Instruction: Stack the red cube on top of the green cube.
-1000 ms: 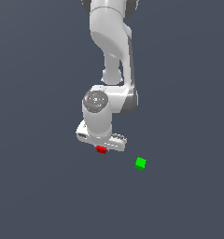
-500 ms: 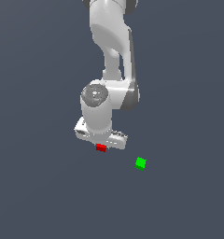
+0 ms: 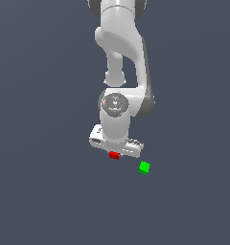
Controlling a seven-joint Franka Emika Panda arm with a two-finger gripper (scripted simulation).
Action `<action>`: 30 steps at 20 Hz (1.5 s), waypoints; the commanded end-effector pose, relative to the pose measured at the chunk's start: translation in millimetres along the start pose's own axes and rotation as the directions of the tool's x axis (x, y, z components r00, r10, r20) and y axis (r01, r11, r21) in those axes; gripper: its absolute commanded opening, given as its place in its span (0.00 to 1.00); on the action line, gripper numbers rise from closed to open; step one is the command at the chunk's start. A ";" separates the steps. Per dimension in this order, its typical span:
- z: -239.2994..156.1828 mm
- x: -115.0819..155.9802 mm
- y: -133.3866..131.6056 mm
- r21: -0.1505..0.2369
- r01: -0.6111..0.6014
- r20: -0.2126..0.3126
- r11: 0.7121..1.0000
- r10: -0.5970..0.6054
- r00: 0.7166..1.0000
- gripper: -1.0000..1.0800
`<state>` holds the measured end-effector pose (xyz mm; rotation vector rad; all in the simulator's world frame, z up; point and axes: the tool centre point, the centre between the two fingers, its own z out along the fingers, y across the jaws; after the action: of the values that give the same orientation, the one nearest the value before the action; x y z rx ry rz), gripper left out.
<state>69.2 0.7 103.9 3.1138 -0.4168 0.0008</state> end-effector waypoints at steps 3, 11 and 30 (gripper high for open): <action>12.5 -1.2 -41.5 0.001 0.001 0.000 1.000 -0.001 1.000 0.00; 34.0 -0.9 -110.2 0.000 0.001 0.001 1.000 -0.001 1.000 0.00; 42.8 1.1 -139.8 0.000 0.001 0.001 1.000 -0.001 1.000 0.96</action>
<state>107.0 135.4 61.1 3.1144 -0.4152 -0.0002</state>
